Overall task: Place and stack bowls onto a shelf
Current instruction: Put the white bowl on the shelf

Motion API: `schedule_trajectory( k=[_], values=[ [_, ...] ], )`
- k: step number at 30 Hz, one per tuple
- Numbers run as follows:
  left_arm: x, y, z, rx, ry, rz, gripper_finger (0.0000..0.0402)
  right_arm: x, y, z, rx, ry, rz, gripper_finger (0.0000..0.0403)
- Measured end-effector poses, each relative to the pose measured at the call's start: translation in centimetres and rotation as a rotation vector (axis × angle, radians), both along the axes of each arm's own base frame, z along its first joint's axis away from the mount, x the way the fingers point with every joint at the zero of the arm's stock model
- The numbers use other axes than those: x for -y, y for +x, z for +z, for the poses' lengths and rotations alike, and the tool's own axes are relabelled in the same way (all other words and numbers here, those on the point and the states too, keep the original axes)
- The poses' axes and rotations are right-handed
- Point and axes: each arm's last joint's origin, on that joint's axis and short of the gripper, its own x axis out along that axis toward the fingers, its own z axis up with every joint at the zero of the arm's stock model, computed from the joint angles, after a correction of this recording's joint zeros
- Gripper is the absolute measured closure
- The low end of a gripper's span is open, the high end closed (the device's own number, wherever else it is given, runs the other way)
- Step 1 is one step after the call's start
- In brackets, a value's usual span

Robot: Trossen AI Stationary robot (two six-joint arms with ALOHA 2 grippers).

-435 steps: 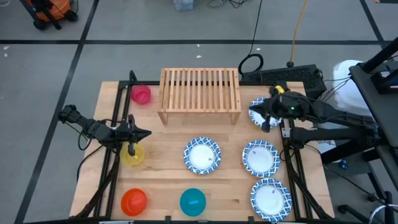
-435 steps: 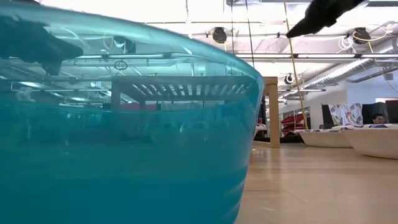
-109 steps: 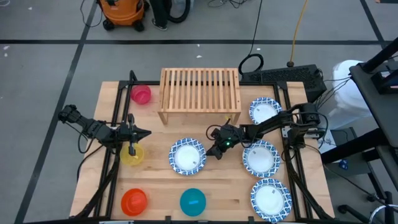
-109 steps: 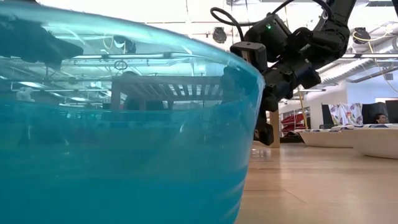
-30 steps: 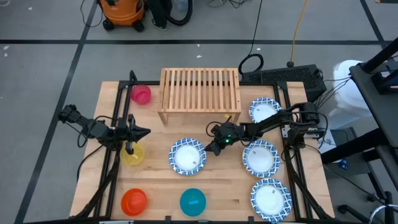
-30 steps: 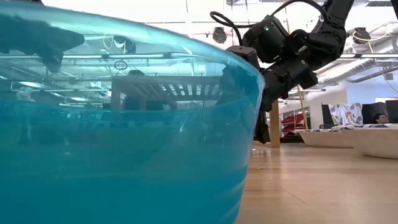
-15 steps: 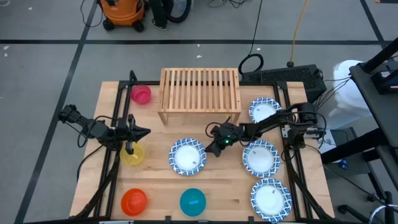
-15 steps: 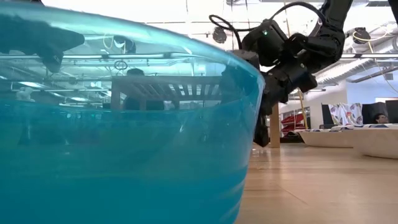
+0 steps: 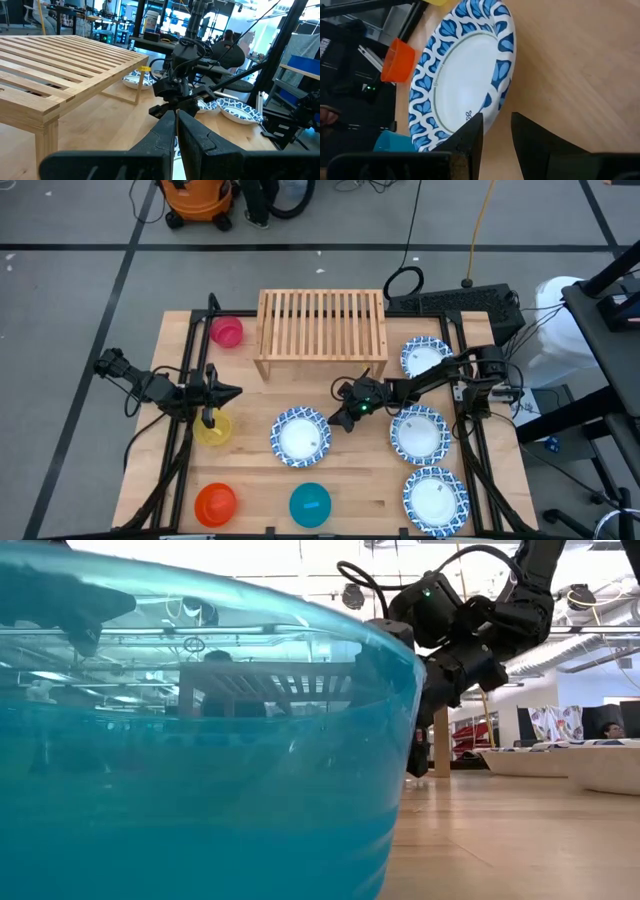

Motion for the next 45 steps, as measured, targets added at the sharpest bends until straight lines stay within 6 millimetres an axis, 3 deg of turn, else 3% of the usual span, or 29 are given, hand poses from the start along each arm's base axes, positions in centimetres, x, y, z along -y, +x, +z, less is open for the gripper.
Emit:
schedule_trajectory(
  k=[10,17,45],
  values=[
    [0.0,0.0,0.0,0.0,0.001,0.0,0.0378,-0.1,0.0,0.1,-0.016,0.075,0.018,0.031],
    [0.0,0.0,0.0,0.0,0.001,0.0,0.0378,-0.2,1.3,1.3,0.033,0.042,0.068,0.031],
    [0.0,0.0,0.0,-0.001,0.004,0.0,0.0378,-0.2,1.0,0.8,-0.035,0.031,0.097,0.031]
  ],
)
